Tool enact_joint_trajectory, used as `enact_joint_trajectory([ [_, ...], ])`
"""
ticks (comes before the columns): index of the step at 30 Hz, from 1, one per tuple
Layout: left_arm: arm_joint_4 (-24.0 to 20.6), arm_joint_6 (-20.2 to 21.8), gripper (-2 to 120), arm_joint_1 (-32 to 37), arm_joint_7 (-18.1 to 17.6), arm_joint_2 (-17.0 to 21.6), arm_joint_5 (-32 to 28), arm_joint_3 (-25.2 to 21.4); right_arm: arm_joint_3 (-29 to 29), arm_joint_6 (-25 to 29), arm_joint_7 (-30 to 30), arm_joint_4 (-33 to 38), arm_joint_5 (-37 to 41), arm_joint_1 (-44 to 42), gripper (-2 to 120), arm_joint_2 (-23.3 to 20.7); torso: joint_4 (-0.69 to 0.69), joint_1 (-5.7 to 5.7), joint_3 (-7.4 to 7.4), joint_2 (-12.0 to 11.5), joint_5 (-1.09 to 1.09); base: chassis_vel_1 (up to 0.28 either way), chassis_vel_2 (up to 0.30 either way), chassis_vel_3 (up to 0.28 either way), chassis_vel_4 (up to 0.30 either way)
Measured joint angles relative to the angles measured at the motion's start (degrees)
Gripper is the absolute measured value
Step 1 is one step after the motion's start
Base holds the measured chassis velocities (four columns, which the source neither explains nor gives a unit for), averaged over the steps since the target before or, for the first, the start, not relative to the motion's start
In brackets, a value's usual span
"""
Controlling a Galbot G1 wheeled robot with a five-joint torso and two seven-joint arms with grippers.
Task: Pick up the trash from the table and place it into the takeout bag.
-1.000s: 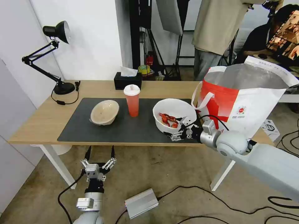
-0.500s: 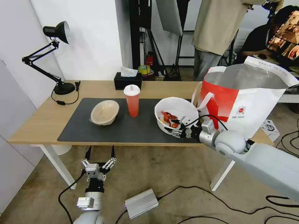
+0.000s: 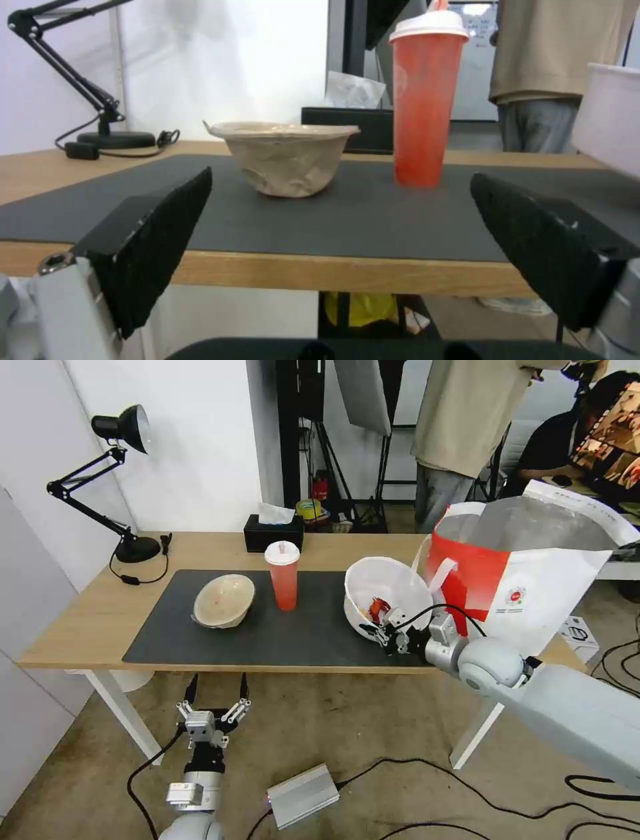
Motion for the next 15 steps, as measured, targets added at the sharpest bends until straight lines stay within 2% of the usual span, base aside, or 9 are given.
enact_joint_trajectory([
  [15, 0.26, 0.0, 100, -0.05, 0.23, -0.2, 0.14, 0.08, -0.08, 0.91, -0.4, 0.38, -0.79, 0.85, 0, -0.09, 0.0, 0.0, 0.0, 0.0, 0.01, 0.0, 0.0, 0.0, 0.0],
])
